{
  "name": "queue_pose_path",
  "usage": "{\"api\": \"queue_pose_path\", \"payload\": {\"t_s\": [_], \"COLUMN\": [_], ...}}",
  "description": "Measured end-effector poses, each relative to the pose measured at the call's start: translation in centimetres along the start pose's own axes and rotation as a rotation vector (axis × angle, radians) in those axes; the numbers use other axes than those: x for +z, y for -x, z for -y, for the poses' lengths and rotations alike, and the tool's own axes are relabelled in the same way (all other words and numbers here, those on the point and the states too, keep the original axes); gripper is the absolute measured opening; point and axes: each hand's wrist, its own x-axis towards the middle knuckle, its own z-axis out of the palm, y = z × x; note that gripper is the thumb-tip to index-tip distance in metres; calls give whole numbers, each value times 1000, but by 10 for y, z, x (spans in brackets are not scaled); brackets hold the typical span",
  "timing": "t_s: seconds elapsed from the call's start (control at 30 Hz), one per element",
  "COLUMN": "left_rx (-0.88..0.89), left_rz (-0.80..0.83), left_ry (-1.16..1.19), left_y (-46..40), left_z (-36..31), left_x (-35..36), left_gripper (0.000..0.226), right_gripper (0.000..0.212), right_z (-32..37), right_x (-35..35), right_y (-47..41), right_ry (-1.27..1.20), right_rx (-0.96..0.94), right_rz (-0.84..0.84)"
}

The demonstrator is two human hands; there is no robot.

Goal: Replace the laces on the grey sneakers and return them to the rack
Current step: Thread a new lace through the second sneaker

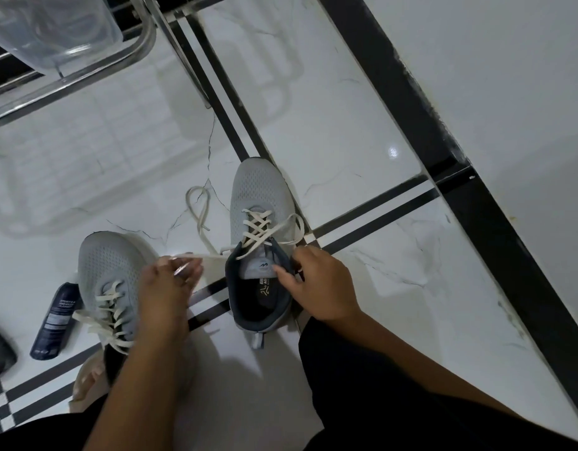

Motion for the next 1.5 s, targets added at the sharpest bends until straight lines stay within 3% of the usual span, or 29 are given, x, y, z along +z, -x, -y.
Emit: {"api": "queue_pose_path", "payload": {"t_s": [0.07,0.13,0.2,0.27,0.33,0.4,0.47,0.53,0.7,0.73,0.77,0.83,0.9,1.0,1.07,1.17,1.33,1.5], "left_rx": [-146,-169,-108,0,187,241,231,194,-79,-74,-59,-21,28,224,445,654,487,246], "left_rz": [-100,-77,-70,-69,104,319,364,318,-103,-138,-147,-56,88,21,-8,238,444,326], "left_ry": [451,517,236,-272,-882,-1131,-1119,-957,-427,-479,-679,-1187,-1410,-1501,-1474,-1301,-1369,-1009], "left_y": [-12,-17,-17,-15,-3,13,25,27,-11,-18,-23,-28,-21,-9,-4,-7,-11,7], "left_z": [-18,-38,-54,-56,-47,-29,-11,-4,-14,-17,-19,-19,-15,-3,-1,-2,-18,-44], "left_x": [-27,-52,-55,-37,-9,8,18,22,-13,-23,-31,-37,-29,-14,1,23,38,47], "left_gripper": [32,35,36,42,36,30,29,29,23,21,25,30,35,46,38,25,32,33], "right_gripper": [35,29,26,23,24,25,26,28,32,33,34,29,25,26,25,24,24,28], "right_z": [1,3,4,5,4,4,4,3,4,5,6,6,5,7,8,8,8,6], "right_x": [2,2,4,6,7,6,4,4,3,3,3,2,2,1,1,2,0,-8], "right_y": [0,-2,-5,-8,-9,-10,-10,-10,-10,-10,-10,-11,-11,-11,-11,-12,-12,-16], "right_ry": [-18,-37,-36,-51,-78,-91,-88,-82,-63,-59,-55,-58,-63,-61,-58,-42,-53,-91], "right_rx": [7,-2,-13,-8,1,4,2,-4,-21,-32,-41,-39,-30,-31,-37,-53,-60,-14], "right_rz": [8,13,11,19,41,71,95,101,94,94,97,101,93,98,102,93,102,218]}}
